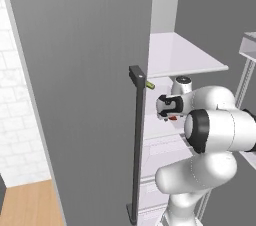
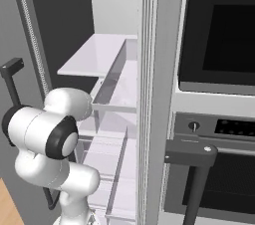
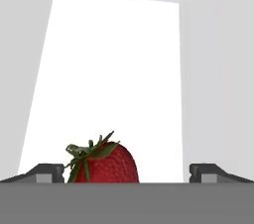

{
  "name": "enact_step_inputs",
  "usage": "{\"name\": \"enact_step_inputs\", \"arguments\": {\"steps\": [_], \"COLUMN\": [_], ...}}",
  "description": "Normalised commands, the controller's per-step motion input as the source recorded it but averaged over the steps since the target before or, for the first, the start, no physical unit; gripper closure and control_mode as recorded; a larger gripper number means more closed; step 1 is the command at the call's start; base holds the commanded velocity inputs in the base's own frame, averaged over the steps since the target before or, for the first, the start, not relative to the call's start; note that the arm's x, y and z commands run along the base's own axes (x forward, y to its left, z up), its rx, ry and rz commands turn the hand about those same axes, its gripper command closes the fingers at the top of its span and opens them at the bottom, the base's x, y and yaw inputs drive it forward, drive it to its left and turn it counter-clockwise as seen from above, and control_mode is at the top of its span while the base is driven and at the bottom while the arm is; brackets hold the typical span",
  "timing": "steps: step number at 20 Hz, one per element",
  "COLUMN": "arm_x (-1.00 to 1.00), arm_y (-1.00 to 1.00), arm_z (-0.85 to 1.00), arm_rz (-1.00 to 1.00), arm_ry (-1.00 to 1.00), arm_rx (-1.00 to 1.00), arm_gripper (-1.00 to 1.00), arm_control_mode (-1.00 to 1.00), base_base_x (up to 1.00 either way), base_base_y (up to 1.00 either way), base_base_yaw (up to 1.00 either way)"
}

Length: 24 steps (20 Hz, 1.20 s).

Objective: Take the strawberry from the fridge and place it on top of the pancake, located on the dining counter.

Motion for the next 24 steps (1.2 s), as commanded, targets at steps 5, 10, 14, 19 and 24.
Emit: {"name": "enact_step_inputs", "arguments": {"steps": [5,10,14,19,24], "arm_x": [0.02,0.0,-0.09,-0.67,-0.99], "arm_y": [0.0,0.01,0.16,0.22,0.18], "arm_z": [-0.25,-0.23,-0.06,0.0,0.0], "arm_rz": [0.0,0.0,0.02,0.01,0.0], "arm_ry": [0.0,0.0,-0.01,0.0,0.0], "arm_rx": [0.0,0.0,0.0,0.0,0.0], "arm_gripper": [1.0,1.0,1.0,1.0,1.0], "arm_control_mode": [-1.0,-1.0,-1.0,-1.0,-1.0], "base_base_x": [0.0,0.0,0.0,0.0,0.0], "base_base_y": [0.0,0.0,0.0,0.0,0.0], "base_base_yaw": [0.0,0.0,0.0,0.0,0.0]}}
